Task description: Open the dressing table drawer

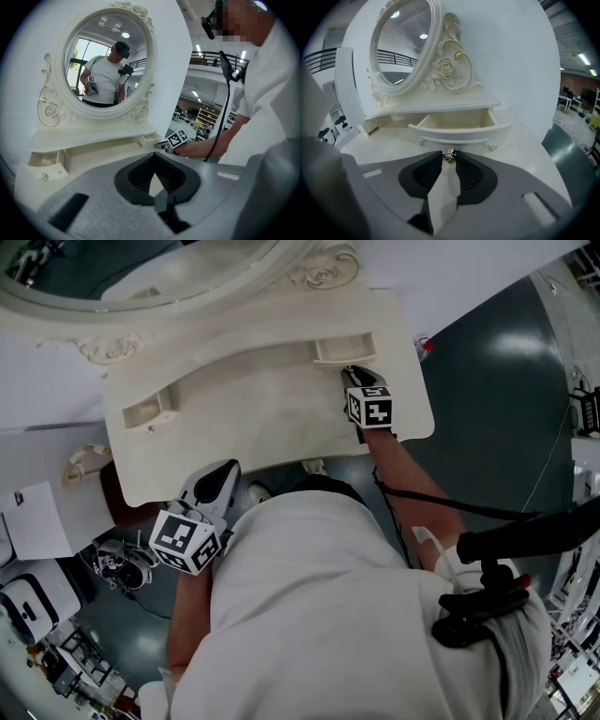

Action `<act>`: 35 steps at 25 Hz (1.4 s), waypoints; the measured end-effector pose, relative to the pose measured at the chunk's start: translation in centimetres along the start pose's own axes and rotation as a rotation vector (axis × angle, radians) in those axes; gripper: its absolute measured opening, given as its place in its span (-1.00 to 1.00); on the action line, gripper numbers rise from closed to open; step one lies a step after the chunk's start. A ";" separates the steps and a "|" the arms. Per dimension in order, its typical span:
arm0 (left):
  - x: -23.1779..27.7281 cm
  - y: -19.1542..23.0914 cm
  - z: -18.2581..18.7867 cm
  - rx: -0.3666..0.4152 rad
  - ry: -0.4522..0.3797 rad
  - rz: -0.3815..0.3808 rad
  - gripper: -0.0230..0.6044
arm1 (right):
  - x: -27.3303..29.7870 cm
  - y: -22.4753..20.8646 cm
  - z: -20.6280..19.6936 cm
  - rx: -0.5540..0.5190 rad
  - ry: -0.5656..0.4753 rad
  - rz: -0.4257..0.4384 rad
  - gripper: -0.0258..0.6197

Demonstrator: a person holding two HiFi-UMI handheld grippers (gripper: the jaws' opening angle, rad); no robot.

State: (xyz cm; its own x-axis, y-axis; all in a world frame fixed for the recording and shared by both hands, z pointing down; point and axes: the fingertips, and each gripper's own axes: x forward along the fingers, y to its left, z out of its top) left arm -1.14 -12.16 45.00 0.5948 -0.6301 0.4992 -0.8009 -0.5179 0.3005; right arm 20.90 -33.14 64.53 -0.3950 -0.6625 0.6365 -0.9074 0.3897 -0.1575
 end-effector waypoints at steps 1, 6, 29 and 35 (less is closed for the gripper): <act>-0.1 0.0 -0.1 0.001 0.000 -0.002 -0.93 | 0.0 0.0 0.0 -0.002 -0.001 -0.001 -0.62; -0.4 0.2 -0.3 0.000 -0.002 -0.015 -0.93 | -0.3 0.1 -0.2 -0.006 -0.003 -0.010 -0.56; -5.2 3.2 -2.0 0.026 -0.024 -0.105 -0.93 | -6.7 7.6 -3.0 -0.053 0.045 -0.009 -0.92; -7.3 4.4 -2.8 0.039 -0.028 -0.122 -0.93 | -8.6 11.2 -3.5 -0.061 0.058 0.010 -0.92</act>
State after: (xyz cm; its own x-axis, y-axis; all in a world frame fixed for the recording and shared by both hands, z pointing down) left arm -9.22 -8.20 44.93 0.6897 -0.5766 0.4380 -0.7195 -0.6136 0.3252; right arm 14.63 -20.82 59.94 -0.3934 -0.6210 0.6780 -0.8923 0.4356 -0.1187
